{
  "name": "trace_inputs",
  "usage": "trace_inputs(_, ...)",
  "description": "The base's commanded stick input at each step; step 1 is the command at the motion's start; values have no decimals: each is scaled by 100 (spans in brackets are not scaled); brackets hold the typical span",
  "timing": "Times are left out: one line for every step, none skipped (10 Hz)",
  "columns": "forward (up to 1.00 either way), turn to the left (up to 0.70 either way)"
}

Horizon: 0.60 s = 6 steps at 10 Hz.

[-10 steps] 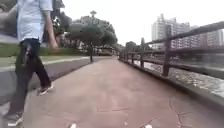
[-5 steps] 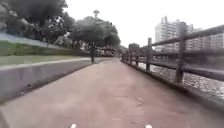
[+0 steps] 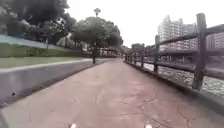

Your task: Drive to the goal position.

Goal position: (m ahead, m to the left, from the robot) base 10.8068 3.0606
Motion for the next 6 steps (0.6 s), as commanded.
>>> trace_inputs(100,-40)
trace_inputs(100,-40)
trace_inputs(100,-37)
trace_inputs(100,-1)
trace_inputs(100,0)
trace_inputs(100,0)
